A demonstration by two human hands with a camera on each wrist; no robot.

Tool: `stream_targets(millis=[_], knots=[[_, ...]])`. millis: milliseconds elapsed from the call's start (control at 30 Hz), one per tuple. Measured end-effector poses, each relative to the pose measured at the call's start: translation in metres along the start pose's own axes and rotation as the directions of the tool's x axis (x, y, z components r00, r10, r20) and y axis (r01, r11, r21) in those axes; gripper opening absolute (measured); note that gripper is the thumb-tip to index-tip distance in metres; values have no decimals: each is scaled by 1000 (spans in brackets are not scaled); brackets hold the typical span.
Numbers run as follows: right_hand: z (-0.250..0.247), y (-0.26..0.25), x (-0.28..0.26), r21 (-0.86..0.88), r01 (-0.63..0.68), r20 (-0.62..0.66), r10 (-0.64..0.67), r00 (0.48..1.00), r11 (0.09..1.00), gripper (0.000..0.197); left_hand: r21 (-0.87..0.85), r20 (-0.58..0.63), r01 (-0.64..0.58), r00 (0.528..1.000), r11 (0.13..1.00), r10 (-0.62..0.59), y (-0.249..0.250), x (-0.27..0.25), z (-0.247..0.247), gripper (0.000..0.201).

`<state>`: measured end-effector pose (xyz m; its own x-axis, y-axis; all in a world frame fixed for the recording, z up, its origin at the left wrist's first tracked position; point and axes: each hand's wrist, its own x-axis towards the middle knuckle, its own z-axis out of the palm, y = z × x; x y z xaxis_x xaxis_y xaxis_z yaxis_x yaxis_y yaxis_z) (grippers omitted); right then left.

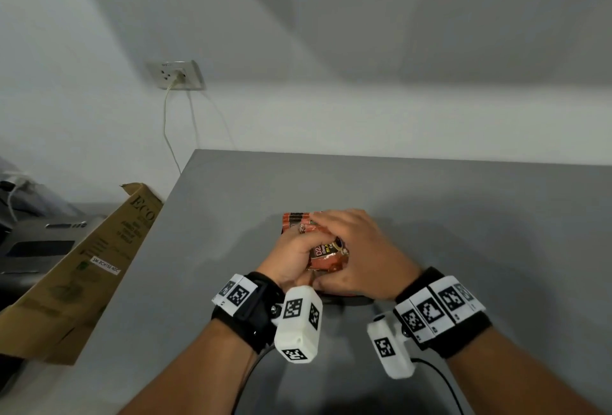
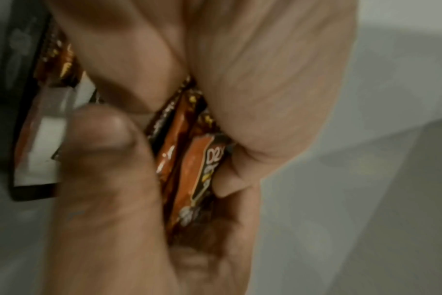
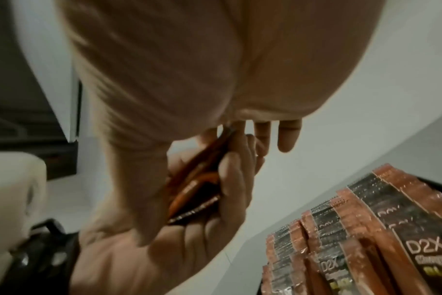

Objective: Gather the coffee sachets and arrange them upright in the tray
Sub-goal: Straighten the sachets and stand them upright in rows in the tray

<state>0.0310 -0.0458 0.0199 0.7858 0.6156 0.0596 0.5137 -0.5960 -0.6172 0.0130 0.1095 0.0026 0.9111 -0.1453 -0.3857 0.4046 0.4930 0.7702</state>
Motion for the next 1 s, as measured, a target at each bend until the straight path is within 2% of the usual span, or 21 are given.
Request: stream_targets(millis=[100, 167, 267, 333, 400, 467, 533, 567, 633, 667, 767, 833, 1000], knots=[[2, 4, 5, -36, 10, -15, -11, 1000, 999, 88, -94, 29, 13, 1000, 995, -11, 1, -2, 2, 41], [4, 4, 4, -40, 18, -3, -18, 1000, 999, 83, -118, 16, 34, 999, 992, -32, 3, -3, 2, 43], [0, -1, 1, 169, -56, -12, 59, 998, 984, 77, -58, -33, -9, 999, 998, 7, 5, -5, 0, 46], [-9, -4, -1, 340, -82, -54, 107, 993, 937, 55, -34, -44, -43, 998, 999, 42, 5, -4, -1, 51], [-17, -5, -2, 386, -121, -50, 152, 987, 915, 42, -20, -55, -63, 997, 998, 61, 6, -4, -2, 57], [-22, -3, -2, 354, -171, -38, 197, 980, 920, 36, -13, -67, -79, 995, 997, 78, 8, -4, -2, 46], [-24, 0, -1, 381, -199, -114, 259, 959, 903, 25, -18, -58, -58, 997, 998, 57, 9, -3, -3, 32], [-24, 4, -1, 422, -207, -167, 300, 939, 883, 21, -21, -69, -50, 996, 999, 48, 9, -3, -3, 32], [-24, 10, 0, 555, -232, -213, 405, 889, 799, 19, -14, -98, -57, 994, 998, 55, 9, -2, -4, 34], [-23, 12, -1, 647, -235, -202, 461, 864, 725, 18, -7, -106, -69, 992, 998, 68, 10, -2, -5, 35], [-21, 11, -1, 889, -175, -96, 546, 833, 423, 21, -19, -101, -120, 988, 993, 117, 11, -2, -5, 37], [-19, 9, -1, 953, -144, -30, 558, 829, 266, 26, -36, -124, -153, 981, 988, 148, 11, -2, -5, 42], [-5, 10, -2, 984, -144, 58, 582, 811, 102, 36, -125, -198, -232, 958, 965, 205, 11, 0, -3, 52]])
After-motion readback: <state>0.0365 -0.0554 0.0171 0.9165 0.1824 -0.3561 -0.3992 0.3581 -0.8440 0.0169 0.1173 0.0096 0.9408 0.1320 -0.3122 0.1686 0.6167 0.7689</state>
